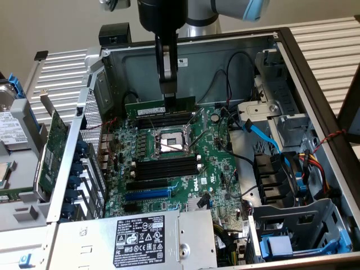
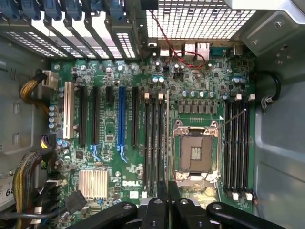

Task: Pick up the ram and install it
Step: 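Insert the ram into the slot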

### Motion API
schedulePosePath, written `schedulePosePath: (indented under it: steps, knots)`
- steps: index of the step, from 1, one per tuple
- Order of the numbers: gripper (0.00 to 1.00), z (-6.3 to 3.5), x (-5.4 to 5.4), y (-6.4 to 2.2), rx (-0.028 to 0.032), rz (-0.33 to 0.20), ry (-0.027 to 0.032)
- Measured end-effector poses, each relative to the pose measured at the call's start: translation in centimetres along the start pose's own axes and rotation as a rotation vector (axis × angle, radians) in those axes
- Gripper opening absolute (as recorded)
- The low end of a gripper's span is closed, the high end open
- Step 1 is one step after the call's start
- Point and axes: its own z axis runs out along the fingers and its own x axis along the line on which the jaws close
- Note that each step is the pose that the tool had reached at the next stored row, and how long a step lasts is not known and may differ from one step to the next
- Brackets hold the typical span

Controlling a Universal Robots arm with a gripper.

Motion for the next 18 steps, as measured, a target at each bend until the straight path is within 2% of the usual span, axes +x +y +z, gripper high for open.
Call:
schedulePosePath:
  steps: [6,18]
  knots:
    - [0.13,0.87,0.0,0.0,0.0001,0.015,-0.0058]
    - [0.13,1.73,0.0,-0.19,0.0001,0.015,-0.0054]
